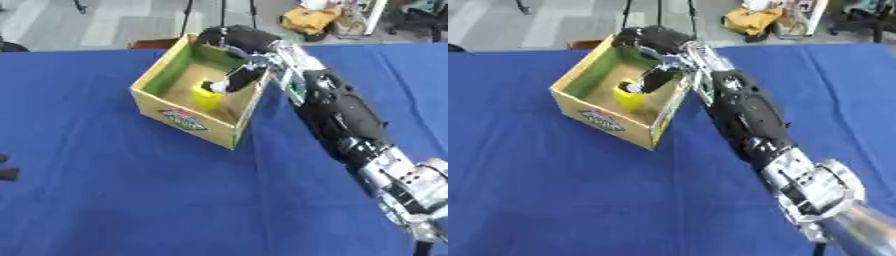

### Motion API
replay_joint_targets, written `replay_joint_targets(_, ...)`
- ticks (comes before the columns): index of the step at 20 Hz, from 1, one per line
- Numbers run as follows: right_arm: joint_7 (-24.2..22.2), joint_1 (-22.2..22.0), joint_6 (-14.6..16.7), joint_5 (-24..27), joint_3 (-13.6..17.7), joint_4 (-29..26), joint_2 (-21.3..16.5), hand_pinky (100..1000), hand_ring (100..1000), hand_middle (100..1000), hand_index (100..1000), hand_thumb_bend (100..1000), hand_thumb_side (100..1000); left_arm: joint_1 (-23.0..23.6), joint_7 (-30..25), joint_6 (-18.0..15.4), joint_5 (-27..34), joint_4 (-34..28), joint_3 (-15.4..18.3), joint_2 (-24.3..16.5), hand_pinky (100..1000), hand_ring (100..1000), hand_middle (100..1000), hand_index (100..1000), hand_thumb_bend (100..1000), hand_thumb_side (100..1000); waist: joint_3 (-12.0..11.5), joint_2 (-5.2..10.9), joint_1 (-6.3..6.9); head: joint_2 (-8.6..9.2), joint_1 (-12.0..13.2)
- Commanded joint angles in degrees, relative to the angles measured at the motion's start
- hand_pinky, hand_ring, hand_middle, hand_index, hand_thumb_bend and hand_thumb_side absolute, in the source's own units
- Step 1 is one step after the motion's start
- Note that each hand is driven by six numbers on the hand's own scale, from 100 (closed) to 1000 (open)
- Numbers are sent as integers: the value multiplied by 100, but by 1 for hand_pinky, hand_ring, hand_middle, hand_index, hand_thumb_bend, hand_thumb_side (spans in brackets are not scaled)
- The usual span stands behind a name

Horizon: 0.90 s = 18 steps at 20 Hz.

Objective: Pick up objects on the table and place them in the box.

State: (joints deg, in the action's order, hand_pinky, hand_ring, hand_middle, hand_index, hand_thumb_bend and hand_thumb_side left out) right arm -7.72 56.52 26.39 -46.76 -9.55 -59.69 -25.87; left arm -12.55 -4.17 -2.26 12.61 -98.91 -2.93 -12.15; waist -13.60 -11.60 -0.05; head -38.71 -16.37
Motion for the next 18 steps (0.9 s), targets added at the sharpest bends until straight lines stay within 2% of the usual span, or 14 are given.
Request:
replay_joint_targets(1, -52, -66, -246, 1119, -34, -785, -450, 824, 750, 835, 917, 311, 523, -15, 36, -12, -5, -69, 70, -78, 728, 516, 585, 739, 645, 919, 91, 128, 30, -49, 111)
replay_joint_targets(6, -358, -740, -754, 2795, -6, -1748, -906, 840, 731, 819, 915, 228, 560, 14, 66, -21, -12, -65, 101, -76, 729, 516, 585, 739, 645, 919, 327, 132, 70, -70, 264)
replay_joint_targets(9, -512, -1156, -1013, 3555, 89, -2234, -1107, 845, 726, 813, 907, 171, 558, 44, 76, -25, -21, -57, 110, -77, 729, 516, 585, 739, 644, 921, 462, 130, 107, -80, 342)
replay_joint_targets(10, -543, -1255, -1093, 3721, 130, -2351, -1145, 846, 722, 808, 904, 100, 568, 52, 78, -26, -22, -55, 112, -76, 728, 516, 584, 739, 658, 888, 493, 134, 113, -81, 341)
replay_joint_targets(11, -547, -1386, -1171, 3888, 188, -2454, -1167, 847, 718, 805, 902, 140, 562, 52, 84, -31, -23, -57, 119, -74, 728, 516, 585, 739, 644, 920, 537, 125, 123, -71, 354)
replay_joint_targets(14, -546, -1712, -1365, 4275, 335, -2688, -1213, 850, 713, 802, 903, 111, 566, 56, 91, -33, -27, -55, 122, -71, 729, 516, 585, 739, 643, 922, 630, 109, 155, -87, 381)
replay_joint_targets(18, -479, -2044, -1530, 4549, 524, -2921, -1179, 852, 705, 793, 896, 100, 566, 61, 112, -42, -34, -60, 141, -71, 728, 516, 585, 740, 639, 921, 686, 93, 175, -107, 411)
